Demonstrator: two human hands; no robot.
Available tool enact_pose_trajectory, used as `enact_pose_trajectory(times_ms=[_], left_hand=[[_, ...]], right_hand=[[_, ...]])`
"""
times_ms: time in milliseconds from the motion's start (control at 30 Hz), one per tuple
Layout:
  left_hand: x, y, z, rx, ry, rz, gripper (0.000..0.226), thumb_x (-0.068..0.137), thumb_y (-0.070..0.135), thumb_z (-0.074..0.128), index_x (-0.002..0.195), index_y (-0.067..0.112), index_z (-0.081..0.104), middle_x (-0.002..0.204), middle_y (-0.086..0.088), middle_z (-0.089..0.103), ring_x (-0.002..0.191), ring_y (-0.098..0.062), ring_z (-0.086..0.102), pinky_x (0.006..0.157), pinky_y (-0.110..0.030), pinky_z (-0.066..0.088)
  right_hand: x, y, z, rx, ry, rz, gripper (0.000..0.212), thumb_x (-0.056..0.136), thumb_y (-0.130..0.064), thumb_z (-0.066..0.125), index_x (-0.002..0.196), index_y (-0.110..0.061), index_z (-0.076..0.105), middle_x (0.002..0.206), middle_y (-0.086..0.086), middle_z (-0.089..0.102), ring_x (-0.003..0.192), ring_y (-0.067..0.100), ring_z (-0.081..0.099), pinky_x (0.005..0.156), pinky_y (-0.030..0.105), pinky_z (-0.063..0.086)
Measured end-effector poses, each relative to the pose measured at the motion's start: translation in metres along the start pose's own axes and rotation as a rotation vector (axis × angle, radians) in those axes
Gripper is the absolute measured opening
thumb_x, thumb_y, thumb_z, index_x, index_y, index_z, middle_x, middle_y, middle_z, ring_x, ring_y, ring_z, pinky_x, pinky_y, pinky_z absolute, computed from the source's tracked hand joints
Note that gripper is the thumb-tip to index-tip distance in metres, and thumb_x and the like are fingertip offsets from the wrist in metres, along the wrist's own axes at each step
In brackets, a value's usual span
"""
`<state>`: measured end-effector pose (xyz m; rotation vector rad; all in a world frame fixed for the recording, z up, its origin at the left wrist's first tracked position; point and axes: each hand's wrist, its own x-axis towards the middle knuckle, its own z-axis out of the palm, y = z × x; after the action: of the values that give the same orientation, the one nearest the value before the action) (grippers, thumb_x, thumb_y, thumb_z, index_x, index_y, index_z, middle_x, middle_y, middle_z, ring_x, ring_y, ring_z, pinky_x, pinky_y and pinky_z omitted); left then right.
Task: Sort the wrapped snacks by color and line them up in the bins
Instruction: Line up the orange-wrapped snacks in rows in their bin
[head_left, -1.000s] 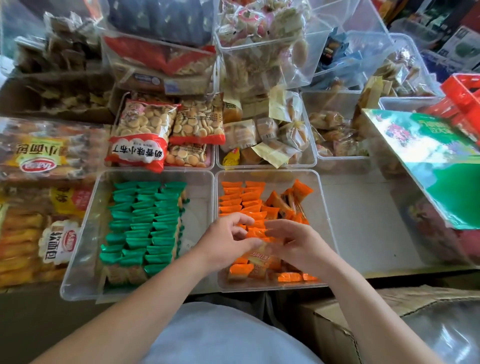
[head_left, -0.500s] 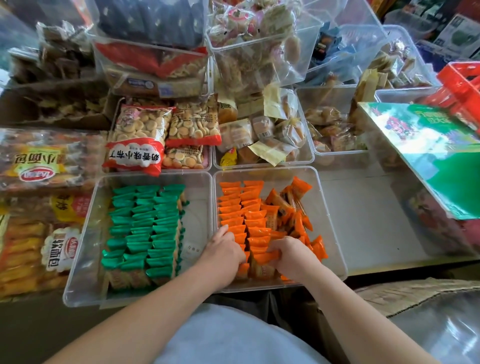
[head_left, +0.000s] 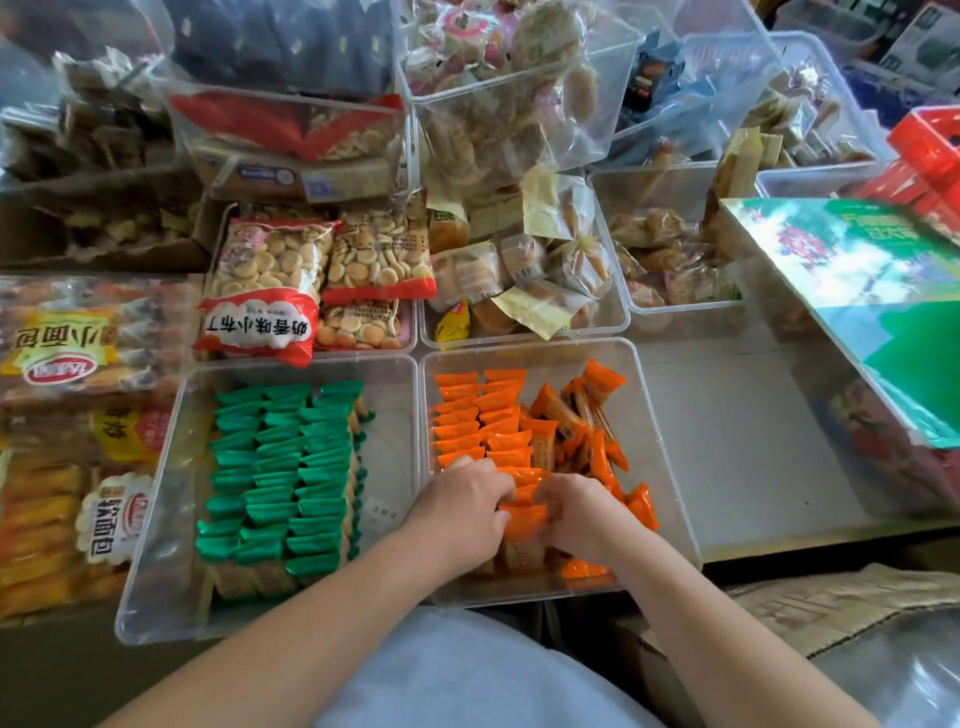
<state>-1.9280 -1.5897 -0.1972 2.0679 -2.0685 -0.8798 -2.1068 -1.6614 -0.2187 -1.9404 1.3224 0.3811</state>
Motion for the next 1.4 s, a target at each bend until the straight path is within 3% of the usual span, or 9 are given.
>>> enact_pose_trajectory(times_ms=[133,233,400,567,700,867,967,1200,1400], left_hand=[[0.020,0.000,-0.005,-0.210,0.021,-0.061,0.022,0.099,0.032,0.066,0.120,0.029,0.069,0.121,0.010,0.061,0.115,-0.016,0.059,0.097,-0.041,0.053],[0.045,0.001,-0.016,-0.213,0.014,-0.114,0.026,0.100,0.032,0.066,0.125,0.028,0.067,0.126,0.009,0.061,0.117,-0.016,0.060,0.094,-0.036,0.051],[0.072,0.005,-0.028,-0.251,0.060,-0.177,0.023,0.101,0.032,0.063,0.124,0.032,0.068,0.123,0.015,0.061,0.114,-0.010,0.058,0.067,-0.012,0.030],[0.073,-0.003,-0.025,-0.368,0.096,-0.228,0.022,0.099,0.031,0.066,0.120,0.032,0.071,0.120,0.016,0.064,0.110,-0.007,0.060,0.090,-0.023,0.045],[0.069,-0.009,-0.023,-0.394,0.080,-0.252,0.021,0.098,0.029,0.066,0.118,0.031,0.072,0.118,0.016,0.066,0.110,-0.006,0.061,0.097,-0.026,0.050],[0.088,0.014,-0.023,-0.522,0.069,-0.268,0.024,0.097,0.024,0.068,0.122,0.025,0.071,0.115,0.010,0.066,0.109,-0.010,0.062,0.098,-0.028,0.052],[0.118,0.046,-0.007,-0.758,-0.028,-0.382,0.034,0.096,0.028,0.069,0.129,0.026,0.062,0.118,0.002,0.066,0.112,-0.018,0.063,0.098,-0.032,0.052],[0.162,0.068,0.039,-0.854,0.021,-0.632,0.084,0.085,0.057,0.065,0.159,0.038,0.031,0.167,-0.008,0.026,0.152,-0.031,0.032,0.125,-0.047,0.032],[0.155,0.067,0.040,-0.756,0.096,-0.589,0.081,0.094,0.033,0.072,0.162,0.035,0.029,0.167,-0.009,0.018,0.156,-0.030,0.023,0.128,-0.042,0.024]], right_hand=[[0.002,0.003,-0.044,0.110,0.141,-0.011,0.018,0.088,-0.033,0.076,0.105,-0.027,0.072,0.096,-0.008,0.071,0.088,0.017,0.067,0.079,0.034,0.059],[0.012,0.003,-0.071,0.105,0.277,0.007,0.021,0.094,-0.028,0.068,0.114,-0.025,0.074,0.109,-0.003,0.072,0.101,0.022,0.068,0.082,0.031,0.055],[0.055,0.001,-0.070,0.070,0.241,-0.002,0.023,0.093,-0.026,0.063,0.112,-0.034,0.072,0.112,-0.006,0.072,0.104,0.022,0.068,0.083,0.038,0.059],[0.086,0.002,-0.058,-0.166,0.150,-0.005,0.035,0.091,-0.038,0.063,0.126,-0.042,0.065,0.116,-0.011,0.072,0.105,0.021,0.068,0.082,0.037,0.060],[0.091,0.001,-0.058,-0.098,0.134,0.031,0.026,0.088,-0.030,0.064,0.112,-0.035,0.071,0.106,-0.007,0.071,0.099,0.022,0.067,0.078,0.037,0.059],[0.058,0.016,-0.078,0.296,0.472,0.046,0.010,0.083,-0.032,0.072,0.089,-0.032,0.065,0.088,-0.011,0.064,0.083,0.013,0.061,0.067,0.032,0.048],[0.034,0.029,-0.089,0.430,0.667,0.051,0.014,0.085,-0.023,0.077,0.093,-0.030,0.067,0.088,-0.010,0.063,0.079,0.010,0.062,0.069,0.034,0.052],[0.013,0.053,-0.087,0.527,0.823,0.052,0.015,0.088,-0.019,0.080,0.098,-0.026,0.072,0.090,-0.011,0.067,0.077,0.002,0.064,0.068,0.024,0.054],[0.005,0.062,-0.087,0.551,0.873,0.048,0.018,0.089,-0.017,0.080,0.102,-0.026,0.072,0.094,-0.013,0.066,0.080,0.004,0.065,0.066,0.014,0.051]])
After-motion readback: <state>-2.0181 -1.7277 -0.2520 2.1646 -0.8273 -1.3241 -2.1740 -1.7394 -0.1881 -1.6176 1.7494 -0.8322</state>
